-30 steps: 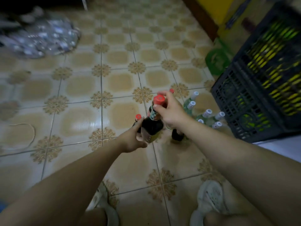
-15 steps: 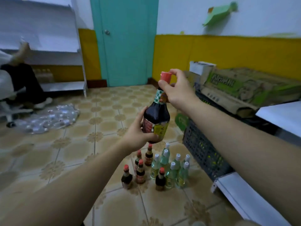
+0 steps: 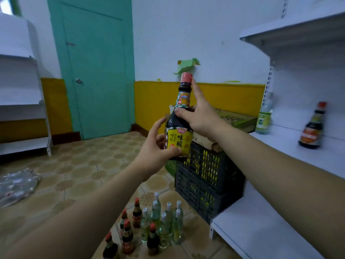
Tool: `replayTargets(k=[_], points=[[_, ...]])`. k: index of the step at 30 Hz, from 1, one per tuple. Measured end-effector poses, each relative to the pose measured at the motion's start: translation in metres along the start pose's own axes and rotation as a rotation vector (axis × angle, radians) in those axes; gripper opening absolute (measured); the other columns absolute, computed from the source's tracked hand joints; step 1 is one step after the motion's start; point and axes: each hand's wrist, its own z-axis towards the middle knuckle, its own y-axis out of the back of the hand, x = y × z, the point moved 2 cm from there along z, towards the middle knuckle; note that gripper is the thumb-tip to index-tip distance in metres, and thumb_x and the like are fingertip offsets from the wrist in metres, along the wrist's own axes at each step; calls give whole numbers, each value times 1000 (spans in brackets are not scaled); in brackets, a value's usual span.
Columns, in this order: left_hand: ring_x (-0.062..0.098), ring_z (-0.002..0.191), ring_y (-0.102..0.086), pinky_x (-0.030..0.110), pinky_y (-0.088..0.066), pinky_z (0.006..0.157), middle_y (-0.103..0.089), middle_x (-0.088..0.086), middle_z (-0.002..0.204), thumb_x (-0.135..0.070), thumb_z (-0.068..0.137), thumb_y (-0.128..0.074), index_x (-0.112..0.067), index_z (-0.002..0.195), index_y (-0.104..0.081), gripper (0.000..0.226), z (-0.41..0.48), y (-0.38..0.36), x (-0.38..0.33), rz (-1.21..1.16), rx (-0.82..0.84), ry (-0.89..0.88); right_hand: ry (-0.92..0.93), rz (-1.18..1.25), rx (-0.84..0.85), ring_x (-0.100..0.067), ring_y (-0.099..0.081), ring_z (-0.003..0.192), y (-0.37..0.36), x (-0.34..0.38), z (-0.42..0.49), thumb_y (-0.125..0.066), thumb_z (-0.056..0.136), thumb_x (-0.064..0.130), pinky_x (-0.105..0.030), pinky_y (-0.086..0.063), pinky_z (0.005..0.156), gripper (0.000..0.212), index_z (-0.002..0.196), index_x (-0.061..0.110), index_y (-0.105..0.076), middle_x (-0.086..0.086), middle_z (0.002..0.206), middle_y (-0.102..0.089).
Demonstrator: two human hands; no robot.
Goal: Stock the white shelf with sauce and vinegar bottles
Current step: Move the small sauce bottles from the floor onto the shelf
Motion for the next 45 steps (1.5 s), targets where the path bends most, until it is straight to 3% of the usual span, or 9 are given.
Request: replayTargets(k=[7,12,18,22,25,30,34,39,45], points=[[30,93,-68,45,-55,85,-65,17,109,10,76,-68,-43,119,-47,71,1,-47,-35,-141,99,-59,13,-176,-69,-19,-63,102,55,26,-24,-60,94,36,-43,-53,91,85,151,47,1,-3,129,-58],[32,101,-65,47,-53,89,-63,17,111,6,75,-70,-49,111,-47,70,5,-77,-42,-199,223,-71,-83,-190,-18,-21,-67,99,92,38,-46,-62,92,20,-46,-55,90,95,148,52,7,-5,125,-60],[18,92,-68,28,-56,74,-60,14,121,7,82,-64,-41,131,-36,74,14,-137,-41,-204,481,-102,-152,-204,-208,-17,-70,86,146,41,-94,-63,92,7,-34,-59,64,96,150,49,1,-3,111,-64],[22,94,-69,34,-57,80,-62,14,121,6,81,-67,-35,140,-35,79,13,-182,-41,-228,607,-101,-237,-285,-335,-19,-72,86,181,46,-125,-65,91,9,-44,-60,74,97,149,51,0,-4,104,-68],[25,97,-69,43,-56,86,-62,12,119,-3,75,-75,-44,132,-40,78,12,-213,-44,-233,683,-99,-298,-327,-405,-20,-72,87,205,50,-146,-65,91,11,-37,-60,66,97,149,51,2,-7,110,-67],[18,85,-71,26,-56,68,-64,6,114,4,80,-69,-38,134,-39,75,7,-264,-45,-264,837,-93,-370,-407,-510,-18,-69,94,237,50,-181,-65,91,10,-37,-59,77,99,149,51,4,-7,118,-62],[17,87,-71,28,-55,72,-63,7,116,3,79,-71,-38,136,-38,78,0,-308,-42,-280,929,-88,-413,-446,-601,-14,-65,98,264,47,-209,-65,90,7,-26,-57,69,100,149,50,3,-2,131,-53],[15,89,-71,32,-57,79,-60,6,119,1,78,-72,-39,138,-36,81,-18,-362,-35,-313,1034,-74,-495,-510,-692,-8,-64,88,295,43,-249,-64,91,8,-21,-55,59,98,150,50,1,11,105,-56],[15,86,-71,25,-57,69,-63,5,113,5,77,-72,-42,129,-39,78,-35,-413,-22,-352,1122,-29,-666,-572,-759,-21,-70,90,320,28,-286,-67,90,22,-49,-60,73,101,144,59,9,9,99,-62]])
